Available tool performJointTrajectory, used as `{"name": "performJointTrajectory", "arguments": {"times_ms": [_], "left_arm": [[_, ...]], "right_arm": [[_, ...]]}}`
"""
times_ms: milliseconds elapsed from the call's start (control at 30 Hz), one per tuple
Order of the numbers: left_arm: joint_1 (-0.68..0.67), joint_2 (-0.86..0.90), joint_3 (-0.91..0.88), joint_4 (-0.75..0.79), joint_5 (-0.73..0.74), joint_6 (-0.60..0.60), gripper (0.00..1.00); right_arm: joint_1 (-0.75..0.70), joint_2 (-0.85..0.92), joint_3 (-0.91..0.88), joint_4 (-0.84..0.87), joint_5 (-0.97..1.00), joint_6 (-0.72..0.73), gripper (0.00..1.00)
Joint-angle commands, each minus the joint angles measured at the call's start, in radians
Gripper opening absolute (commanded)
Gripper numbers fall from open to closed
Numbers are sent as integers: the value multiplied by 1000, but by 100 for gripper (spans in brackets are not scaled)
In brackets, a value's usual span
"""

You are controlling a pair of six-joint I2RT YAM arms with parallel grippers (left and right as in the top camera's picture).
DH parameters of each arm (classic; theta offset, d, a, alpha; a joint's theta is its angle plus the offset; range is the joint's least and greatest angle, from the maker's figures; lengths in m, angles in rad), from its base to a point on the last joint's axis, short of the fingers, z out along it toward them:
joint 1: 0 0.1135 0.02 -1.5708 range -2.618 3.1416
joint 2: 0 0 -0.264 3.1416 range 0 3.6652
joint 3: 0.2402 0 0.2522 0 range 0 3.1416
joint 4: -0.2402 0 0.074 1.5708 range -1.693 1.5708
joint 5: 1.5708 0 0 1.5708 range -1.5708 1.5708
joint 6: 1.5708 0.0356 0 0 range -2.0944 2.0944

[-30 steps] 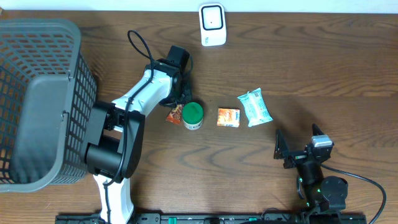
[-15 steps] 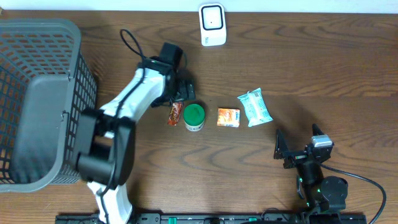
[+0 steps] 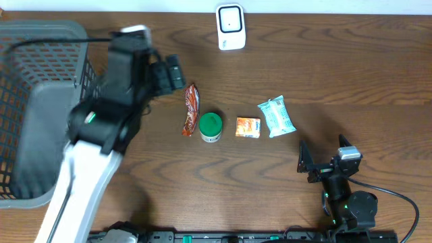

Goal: Scan the item barcode

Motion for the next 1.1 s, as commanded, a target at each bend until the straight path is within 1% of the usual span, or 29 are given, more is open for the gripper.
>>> {"name": "performJointTrajectory", "arguments": {"times_ms": [0,100,267,533,600,700,800,933,1067], "left_arm": [[2,-113,11,16,-158,32,98],[2,-193,11,21,-211,32,98],[2,-282,11,36,-236,32,98],[2,-323,11,46,-344,37,98],[2,-328,11,46,-349,80,98],[2,-340,11,47,-355,151,98],[2,-358,11,52,-419,151,98],[2,-388,11,54,-445,151,98],[2,-414,11,53,-445,151,98]], "right_arm": [[7,-4,-3,-1,5,-10,99],[7,-4,-3,-2,5,-10,99],[7,-4,-3,-2,5,-10,99],[7,-4,-3,2,15,-11,99],[7,-4,-3,32,46,-8,99],[7,-4,-3,113,-30,159,99],[7,-4,3,152,-120,175,99],[7,23,71,59,-118,186,99],[7,141,209,-71,-102,200,99]]}}
